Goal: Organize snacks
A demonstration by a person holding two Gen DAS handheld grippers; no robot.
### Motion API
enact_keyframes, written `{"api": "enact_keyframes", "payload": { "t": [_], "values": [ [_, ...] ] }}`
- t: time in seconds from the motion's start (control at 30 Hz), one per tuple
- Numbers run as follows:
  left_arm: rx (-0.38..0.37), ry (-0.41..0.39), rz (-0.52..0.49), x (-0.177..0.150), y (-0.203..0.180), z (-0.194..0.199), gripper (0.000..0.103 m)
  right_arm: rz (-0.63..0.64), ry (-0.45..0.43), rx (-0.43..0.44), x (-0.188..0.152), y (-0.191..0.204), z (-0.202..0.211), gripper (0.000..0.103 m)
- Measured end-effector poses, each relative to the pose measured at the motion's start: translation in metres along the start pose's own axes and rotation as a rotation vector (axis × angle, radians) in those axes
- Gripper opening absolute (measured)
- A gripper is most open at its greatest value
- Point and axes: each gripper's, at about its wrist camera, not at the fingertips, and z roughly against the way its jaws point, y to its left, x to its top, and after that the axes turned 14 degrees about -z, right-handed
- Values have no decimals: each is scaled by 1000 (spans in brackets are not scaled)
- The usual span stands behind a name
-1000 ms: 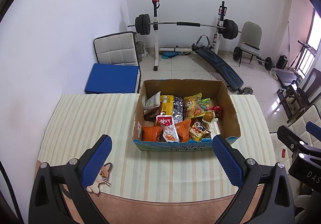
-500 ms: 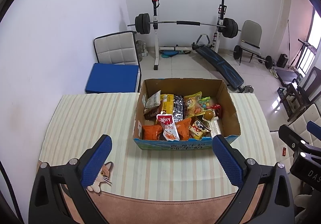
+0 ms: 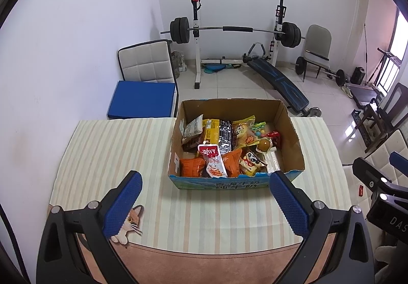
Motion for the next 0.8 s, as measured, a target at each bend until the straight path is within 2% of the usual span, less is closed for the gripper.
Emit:
{"api": "enact_keyframes", "payload": {
  "t": [0.63,0.8],
  "values": [
    [-13,2,-12,0,1,0,103,-2,-2,-2,-1,-1,2,102],
    [3,3,-18,0,1,0,103,-2,-2,-3,-1,0,3,102]
  ]
}}
